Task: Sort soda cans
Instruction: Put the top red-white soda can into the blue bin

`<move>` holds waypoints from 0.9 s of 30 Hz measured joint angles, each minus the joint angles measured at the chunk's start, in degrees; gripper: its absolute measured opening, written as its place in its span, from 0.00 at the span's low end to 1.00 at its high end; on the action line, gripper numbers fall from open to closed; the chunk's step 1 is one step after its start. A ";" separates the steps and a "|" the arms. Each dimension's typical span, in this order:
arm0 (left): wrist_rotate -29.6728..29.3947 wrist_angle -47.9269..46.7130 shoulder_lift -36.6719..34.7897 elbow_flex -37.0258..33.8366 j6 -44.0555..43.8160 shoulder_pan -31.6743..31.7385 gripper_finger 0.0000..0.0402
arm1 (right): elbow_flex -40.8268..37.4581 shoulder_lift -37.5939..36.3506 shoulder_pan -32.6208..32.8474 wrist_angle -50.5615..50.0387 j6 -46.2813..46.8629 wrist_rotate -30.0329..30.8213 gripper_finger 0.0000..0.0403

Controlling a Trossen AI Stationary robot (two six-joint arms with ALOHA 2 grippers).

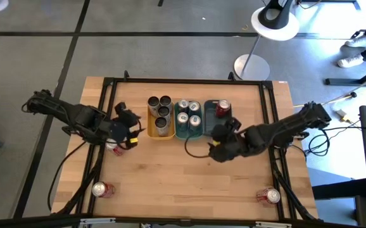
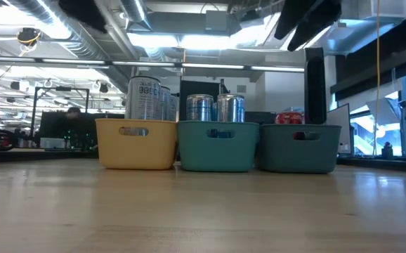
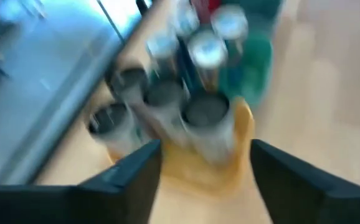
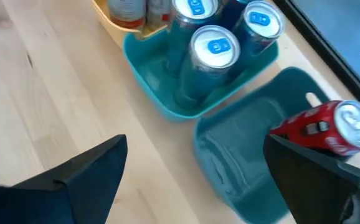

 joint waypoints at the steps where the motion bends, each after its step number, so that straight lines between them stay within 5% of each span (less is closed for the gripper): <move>1: 2.46 -2.75 0.01 0.50 -2.45 0.00 0.62 | -0.92 0.00 0.54 1.08 0.57 0.50 0.93; 7: 16.26 -19.11 0.02 1.04 -17.90 -0.64 0.78 | -4.61 0.02 1.24 7.59 2.21 0.89 0.93; 13: 18.63 -31.66 0.00 1.02 -26.03 -3.98 0.83 | -6.31 0.00 1.09 12.44 1.88 1.89 0.93; 27: 29.45 -28.70 0.11 -3.26 -34.73 -8.11 0.83 | -6.92 0.01 1.09 13.00 0.12 2.16 0.93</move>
